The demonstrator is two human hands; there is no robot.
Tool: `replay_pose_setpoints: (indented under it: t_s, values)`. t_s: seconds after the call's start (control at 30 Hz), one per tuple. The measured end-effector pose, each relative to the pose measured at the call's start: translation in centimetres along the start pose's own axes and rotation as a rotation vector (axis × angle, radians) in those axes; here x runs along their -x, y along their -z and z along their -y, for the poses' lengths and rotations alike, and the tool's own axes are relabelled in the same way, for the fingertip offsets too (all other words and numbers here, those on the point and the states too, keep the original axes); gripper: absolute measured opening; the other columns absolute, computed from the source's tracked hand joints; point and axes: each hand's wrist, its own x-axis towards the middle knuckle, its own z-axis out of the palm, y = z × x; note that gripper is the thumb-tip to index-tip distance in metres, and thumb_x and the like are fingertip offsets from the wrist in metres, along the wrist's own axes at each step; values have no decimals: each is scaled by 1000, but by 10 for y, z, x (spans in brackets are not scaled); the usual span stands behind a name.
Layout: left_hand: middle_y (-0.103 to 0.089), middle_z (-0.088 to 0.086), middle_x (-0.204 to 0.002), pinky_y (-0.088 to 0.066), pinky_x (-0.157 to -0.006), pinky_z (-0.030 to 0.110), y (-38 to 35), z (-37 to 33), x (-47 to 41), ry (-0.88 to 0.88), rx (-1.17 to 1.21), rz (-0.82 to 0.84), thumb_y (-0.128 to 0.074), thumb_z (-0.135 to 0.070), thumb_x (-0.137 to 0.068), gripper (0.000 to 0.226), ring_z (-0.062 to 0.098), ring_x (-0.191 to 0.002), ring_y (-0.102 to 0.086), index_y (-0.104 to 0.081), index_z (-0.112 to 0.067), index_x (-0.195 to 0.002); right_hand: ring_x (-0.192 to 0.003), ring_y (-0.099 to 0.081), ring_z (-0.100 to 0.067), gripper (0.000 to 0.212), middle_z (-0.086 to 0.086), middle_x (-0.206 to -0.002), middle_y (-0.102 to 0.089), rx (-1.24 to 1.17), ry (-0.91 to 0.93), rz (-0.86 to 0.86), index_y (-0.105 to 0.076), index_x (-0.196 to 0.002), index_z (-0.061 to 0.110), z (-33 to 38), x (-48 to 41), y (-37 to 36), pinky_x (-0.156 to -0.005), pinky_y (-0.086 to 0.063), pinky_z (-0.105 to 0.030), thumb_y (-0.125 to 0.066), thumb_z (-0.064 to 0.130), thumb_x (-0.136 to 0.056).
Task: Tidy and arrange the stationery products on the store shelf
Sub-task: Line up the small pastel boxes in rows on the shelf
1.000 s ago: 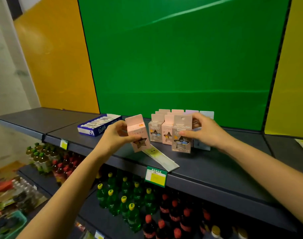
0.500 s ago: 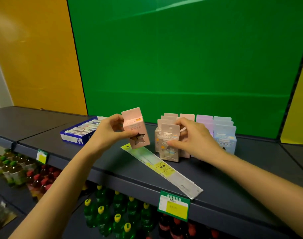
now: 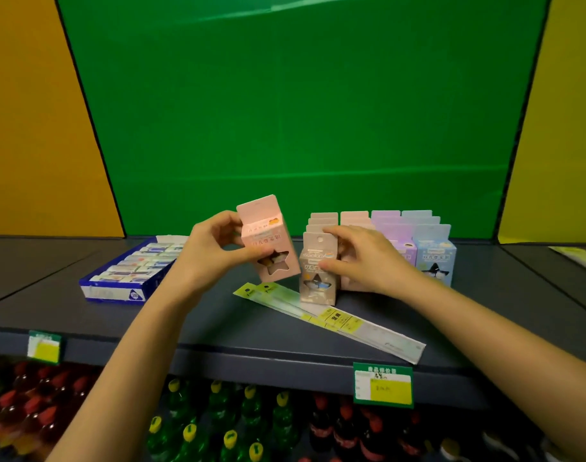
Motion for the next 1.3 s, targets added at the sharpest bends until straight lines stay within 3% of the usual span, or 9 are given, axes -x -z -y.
replay_pose_setpoints:
  t_s: [0.1, 0.2, 0.33, 0.47, 0.6, 0.8, 0.97, 1.2, 1.3]
  values:
    - [-70, 3, -94, -55, -73, 14, -5, -2, -1, -28, 17, 28, -76, -5, -68, 29, 12, -84, -65, -61, -21, -87, -114, -48, -19, 59, -6, -127, -50, 35, 11, -24, -41, -137, 16, 6, 5, 6, -94, -35, -26, -64, 28, -84]
    - [-70, 4, -93, -54, -69, 12, -10, -8, -3, -61, 37, 43, -78, -6, -66, 30, 2, -75, -65, -61, -19, -87, -104, -48, -8, 55, 2, -127, -50, -171, 18, -73, -44, -134, 22, 16, 15, 23, -81, -40, -11, -59, 19, -81]
    - [-69, 2, -89, -53, -70, 14, -28, -22, -7, -111, 65, 93, -79, -6, -64, 33, 5, -73, -63, -62, -14, -91, -89, -55, -7, 52, 13, -113, -57, -488, 7, -50, -47, -123, 32, 29, 29, 38, -76, -51, -21, -67, 29, -75]
    - [-70, 4, -93, -55, -77, 26, -51, -27, -9, -117, 75, 201, -80, -10, -65, 34, 13, -80, -64, -62, -19, -92, -83, -57, -8, 40, 9, -103, -61, -407, -20, -118, -54, -112, 25, 22, 34, 44, -69, -49, -11, -72, 21, -76]
    - [-68, 0, -102, -54, -81, 20, -51, -16, -6, -76, 102, 226, -70, -9, -78, 31, 8, -83, -63, -58, -17, -106, -81, -58, -8, 35, 11, -100, -61, -412, -115, -128, -53, -106, 26, 0, 47, 52, -73, -51, -11, -71, 19, -77]
    - [-65, -2, -104, -45, -97, 31, -16, 36, 6, 8, -240, 263, -58, -10, -77, 24, 14, -102, -59, -59, -22, -97, -73, -59, -10, 34, 5, -97, -65, -452, -267, -132, -56, -109, 17, -31, 60, 35, -73, -53, -21, -70, 13, -78]
    - [-34, -7, -148, -23, -107, 18, -19, 57, 11, 138, -511, 598, -51, -36, -70, 72, 8, -137, -30, -37, -25, -140, -81, -64, -15, 31, -2, -106, -66, -457, -274, -91, -55, -104, 24, -38, 60, 16, -75, -54, -24, -70, 15, -78]
    - [-41, -6, -144, -24, -105, 16, -17, 69, 11, 38, -595, 613, -49, -42, -85, 58, 2, -126, -33, -41, -20, -138, -70, -59, -9, 33, -2, -107, -60, -295, -312, -254, -55, -106, 20, -34, 67, 11, -69, -47, -18, -71, 16, -77]
    - [-49, -8, -135, -29, -101, 15, -14, 73, 12, -37, -613, 580, -51, -32, -92, 42, 4, -122, -39, -48, -21, -132, -70, -55, -13, 20, 2, -90, -60, -139, -289, -306, -53, -86, 28, -27, 84, 13, -71, -50, -33, -70, 30, -77]
